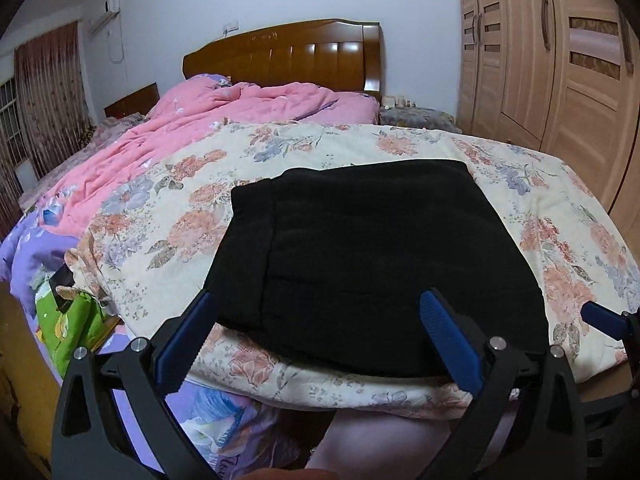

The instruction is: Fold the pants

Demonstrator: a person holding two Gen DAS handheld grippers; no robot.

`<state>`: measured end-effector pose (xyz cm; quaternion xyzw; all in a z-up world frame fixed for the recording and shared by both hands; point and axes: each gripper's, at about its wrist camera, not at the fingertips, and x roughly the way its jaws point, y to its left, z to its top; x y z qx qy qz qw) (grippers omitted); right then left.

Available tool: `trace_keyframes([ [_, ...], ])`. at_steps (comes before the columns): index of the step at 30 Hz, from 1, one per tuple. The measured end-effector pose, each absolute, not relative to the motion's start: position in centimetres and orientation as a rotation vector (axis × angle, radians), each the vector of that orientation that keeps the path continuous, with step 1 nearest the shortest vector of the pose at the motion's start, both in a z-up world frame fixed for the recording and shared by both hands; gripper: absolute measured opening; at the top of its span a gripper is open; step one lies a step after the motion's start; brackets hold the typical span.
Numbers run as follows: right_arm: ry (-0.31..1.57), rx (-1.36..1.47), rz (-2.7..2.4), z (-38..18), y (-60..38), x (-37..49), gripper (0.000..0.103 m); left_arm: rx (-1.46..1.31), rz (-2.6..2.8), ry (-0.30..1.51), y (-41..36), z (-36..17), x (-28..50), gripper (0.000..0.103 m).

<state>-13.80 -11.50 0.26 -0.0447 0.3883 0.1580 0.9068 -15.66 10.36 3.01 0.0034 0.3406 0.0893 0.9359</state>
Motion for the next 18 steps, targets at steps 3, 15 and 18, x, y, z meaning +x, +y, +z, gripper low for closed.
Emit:
trace_keyframes([
  [3,0.804,-0.106,0.334,0.11,-11.24,-13.65,0.099,-0.005,0.188,0.705,10.69,2.83,-15.75,0.101],
  [15,0.815,-0.113,0.343,-0.20,-11.03,-13.45,0.099,-0.007,0.178,0.721,10.55,2.67,-15.54,0.101],
  [18,0.816,-0.113,0.344,-0.26,-11.00,-13.46,0.099,-0.009,0.177,0.723,10.60,2.62,-15.51,0.101],
])
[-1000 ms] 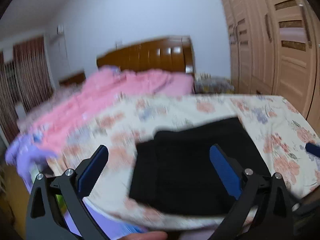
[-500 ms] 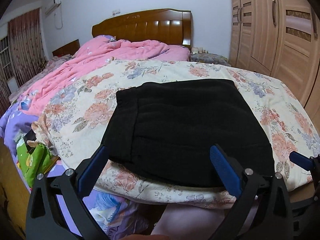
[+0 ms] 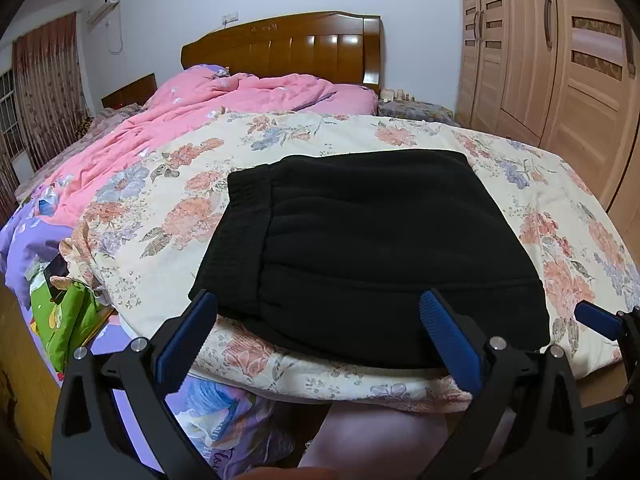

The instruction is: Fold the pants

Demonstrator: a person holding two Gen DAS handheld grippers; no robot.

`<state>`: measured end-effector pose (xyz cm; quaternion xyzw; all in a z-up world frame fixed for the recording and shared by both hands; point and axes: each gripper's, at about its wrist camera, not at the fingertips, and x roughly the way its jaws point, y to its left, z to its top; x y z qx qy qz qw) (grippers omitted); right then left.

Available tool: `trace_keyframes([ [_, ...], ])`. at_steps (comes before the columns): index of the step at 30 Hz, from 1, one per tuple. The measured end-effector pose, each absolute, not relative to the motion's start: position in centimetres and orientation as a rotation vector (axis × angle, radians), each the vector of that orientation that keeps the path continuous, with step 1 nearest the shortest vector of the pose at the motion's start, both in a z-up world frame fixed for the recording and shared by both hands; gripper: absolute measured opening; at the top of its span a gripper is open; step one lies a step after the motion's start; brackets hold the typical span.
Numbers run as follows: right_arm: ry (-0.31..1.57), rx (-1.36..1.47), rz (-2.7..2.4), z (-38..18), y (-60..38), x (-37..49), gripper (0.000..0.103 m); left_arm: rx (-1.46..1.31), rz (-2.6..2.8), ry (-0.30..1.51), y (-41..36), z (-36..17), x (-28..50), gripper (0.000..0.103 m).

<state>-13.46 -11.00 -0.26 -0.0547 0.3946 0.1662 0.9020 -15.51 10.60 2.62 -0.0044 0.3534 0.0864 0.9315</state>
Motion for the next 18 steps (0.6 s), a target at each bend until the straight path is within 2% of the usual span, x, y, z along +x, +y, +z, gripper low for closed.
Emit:
trace_keyframes([
  [18,0.812,-0.109,0.336,-0.32,-11.13,-13.51,0.099,-0.012,0.187,0.743,10.86,2.13,-15.43,0.101],
])
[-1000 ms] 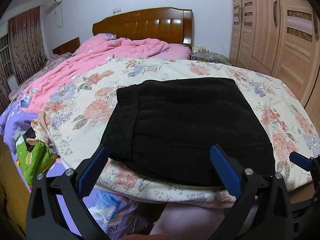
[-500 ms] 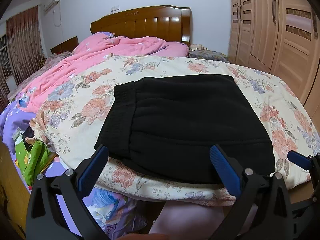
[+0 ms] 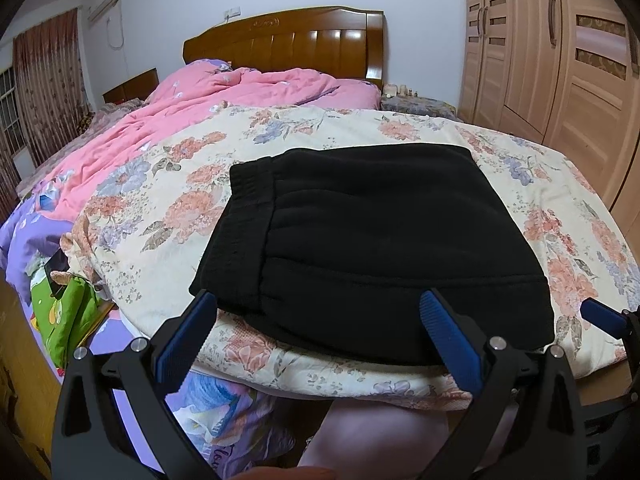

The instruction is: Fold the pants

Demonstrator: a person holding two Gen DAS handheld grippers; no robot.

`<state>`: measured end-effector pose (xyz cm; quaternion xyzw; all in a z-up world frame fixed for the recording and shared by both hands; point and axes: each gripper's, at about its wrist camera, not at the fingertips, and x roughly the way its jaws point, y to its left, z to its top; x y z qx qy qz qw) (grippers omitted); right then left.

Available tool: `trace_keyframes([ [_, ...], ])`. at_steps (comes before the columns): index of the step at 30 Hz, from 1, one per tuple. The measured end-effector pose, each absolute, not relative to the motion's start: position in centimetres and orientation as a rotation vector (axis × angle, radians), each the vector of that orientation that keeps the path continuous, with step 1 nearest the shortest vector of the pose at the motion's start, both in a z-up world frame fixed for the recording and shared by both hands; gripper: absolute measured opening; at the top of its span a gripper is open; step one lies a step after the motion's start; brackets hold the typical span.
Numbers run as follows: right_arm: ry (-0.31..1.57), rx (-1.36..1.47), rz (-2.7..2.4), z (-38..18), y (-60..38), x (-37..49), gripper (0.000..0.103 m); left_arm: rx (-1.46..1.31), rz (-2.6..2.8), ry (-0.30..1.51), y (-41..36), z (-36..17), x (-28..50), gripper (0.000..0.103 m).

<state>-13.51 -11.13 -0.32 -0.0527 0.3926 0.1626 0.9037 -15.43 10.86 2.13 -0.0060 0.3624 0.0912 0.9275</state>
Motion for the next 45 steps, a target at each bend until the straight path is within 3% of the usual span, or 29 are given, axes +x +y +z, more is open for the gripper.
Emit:
trace_keyframes([
  [45,0.806,-0.109,0.330,-0.09,-11.23,-13.48,0.099,-0.019,0.173,0.749,10.59,2.14,-15.23,0.101],
])
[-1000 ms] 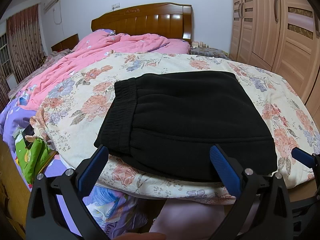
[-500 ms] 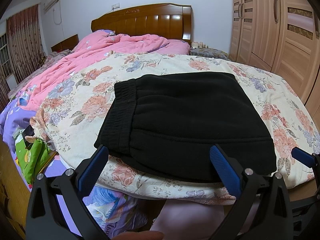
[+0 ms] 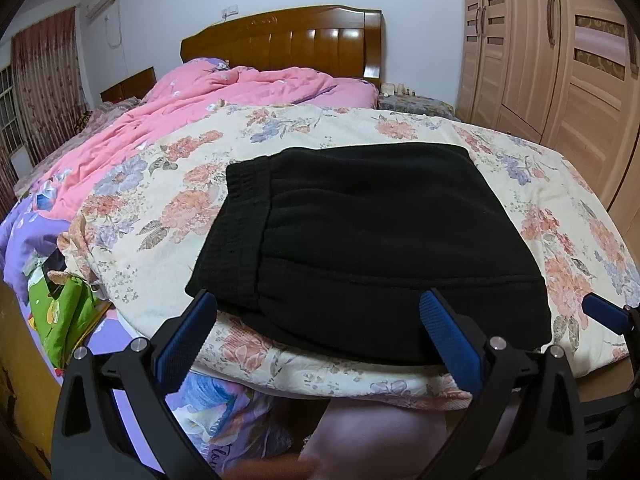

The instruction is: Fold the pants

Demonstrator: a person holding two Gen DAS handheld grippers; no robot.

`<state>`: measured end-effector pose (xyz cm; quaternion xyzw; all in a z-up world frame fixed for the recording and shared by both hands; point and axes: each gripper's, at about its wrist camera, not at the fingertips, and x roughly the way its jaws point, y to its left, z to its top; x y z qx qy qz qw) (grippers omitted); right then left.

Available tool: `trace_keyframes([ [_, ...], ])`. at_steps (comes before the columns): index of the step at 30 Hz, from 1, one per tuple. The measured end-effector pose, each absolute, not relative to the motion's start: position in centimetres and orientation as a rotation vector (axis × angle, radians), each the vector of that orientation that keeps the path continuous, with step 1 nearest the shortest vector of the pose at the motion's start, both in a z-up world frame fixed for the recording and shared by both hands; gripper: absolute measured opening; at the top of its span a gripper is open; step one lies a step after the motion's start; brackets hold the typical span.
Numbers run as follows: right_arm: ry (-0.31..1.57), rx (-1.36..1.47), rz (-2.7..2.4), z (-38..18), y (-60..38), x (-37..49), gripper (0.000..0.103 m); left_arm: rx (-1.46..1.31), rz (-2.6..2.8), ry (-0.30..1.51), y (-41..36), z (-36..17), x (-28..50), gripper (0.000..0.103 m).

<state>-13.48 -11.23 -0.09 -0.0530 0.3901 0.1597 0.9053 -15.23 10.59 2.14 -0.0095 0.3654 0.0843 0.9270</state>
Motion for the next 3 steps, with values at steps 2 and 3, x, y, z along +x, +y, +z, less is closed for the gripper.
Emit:
trace_keyframes([
  [2,0.806,-0.109,0.329,-0.08,-11.25,-13.46,0.099,-0.021,0.171,0.751,10.70,2.11,-15.22,0.101],
  [3,0.806,-0.109,0.330,-0.09,-11.23,-13.47,0.099,-0.022,0.171,0.749,10.69,2.14,-15.26,0.101],
])
